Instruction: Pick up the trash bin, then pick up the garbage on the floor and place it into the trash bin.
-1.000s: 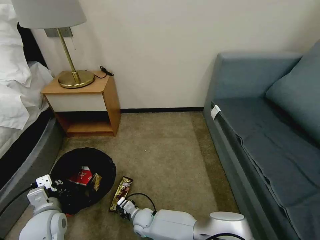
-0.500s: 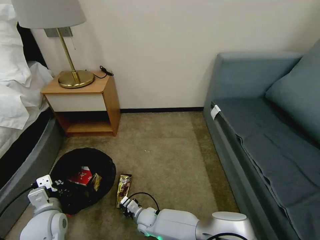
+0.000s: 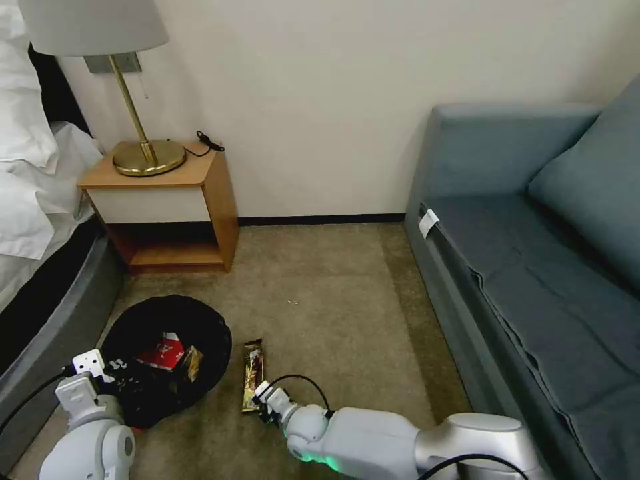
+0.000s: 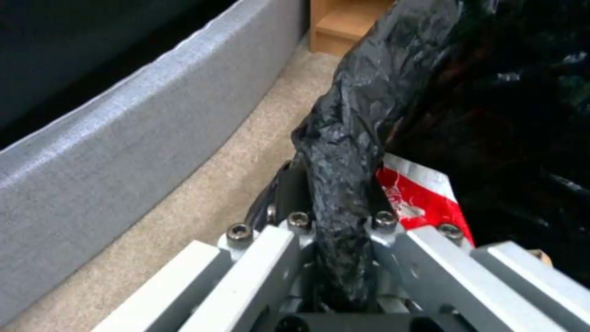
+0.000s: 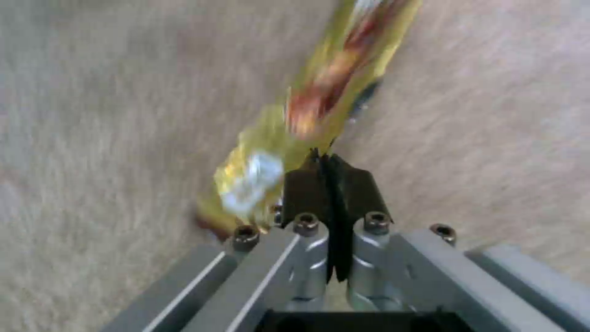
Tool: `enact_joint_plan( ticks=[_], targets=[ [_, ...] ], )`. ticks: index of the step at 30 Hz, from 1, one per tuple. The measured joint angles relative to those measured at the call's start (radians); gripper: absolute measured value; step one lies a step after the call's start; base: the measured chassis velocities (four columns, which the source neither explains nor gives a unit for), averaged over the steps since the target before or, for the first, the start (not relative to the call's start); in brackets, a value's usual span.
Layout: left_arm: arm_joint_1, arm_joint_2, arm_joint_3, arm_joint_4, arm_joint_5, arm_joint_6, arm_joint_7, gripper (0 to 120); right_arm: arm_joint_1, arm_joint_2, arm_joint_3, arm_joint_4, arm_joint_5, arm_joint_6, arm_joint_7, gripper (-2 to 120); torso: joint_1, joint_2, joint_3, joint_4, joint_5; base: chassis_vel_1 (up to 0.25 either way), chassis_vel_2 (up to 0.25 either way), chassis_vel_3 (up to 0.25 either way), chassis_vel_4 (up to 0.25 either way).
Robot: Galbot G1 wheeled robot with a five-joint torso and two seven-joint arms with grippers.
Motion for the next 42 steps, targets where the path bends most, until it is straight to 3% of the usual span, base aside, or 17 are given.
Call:
enact_joint_plan(
  ticks=[16, 34, 38, 42],
  targets=[
    [-0.012, 0.012, -0.002, 0.003, -0.013, 0.005, 0.0, 2, 0.039, -0.099, 0.1, 0.182, 0.031, -0.023, 0.057, 0, 0.0, 0.0, 0.0, 0.0002, 0.0, 0.0, 0.0, 0.0, 0.0],
    [-0.021, 0.015, -0.005, 0.007, -0.021, 0.006, -0.002, 2, 0.06, -0.202, 0.179, 0.278, 0.035, -0.025, 0.062, 0, 0.0, 0.0, 0.0, 0.0003, 0.0003, 0.0, 0.0, 0.0, 0.0],
    [-0.027, 0.016, -0.005, 0.014, -0.023, 0.006, -0.003, 2, 0.079, -0.284, 0.222, 0.326, 0.035, -0.025, 0.062, 0, 0.0, 0.0, 0.0, 0.0002, 0.0002, 0.0, 0.0, 0.0, 0.0],
    [-0.029, 0.017, -0.004, 0.017, -0.024, 0.006, -0.003, 2, 0.082, -0.319, 0.238, 0.351, 0.037, -0.025, 0.061, 0, 0.0, 0.0, 0.0, 0.0001, 0.0002, 0.0, 0.0, 0.0, 0.0]
  ],
)
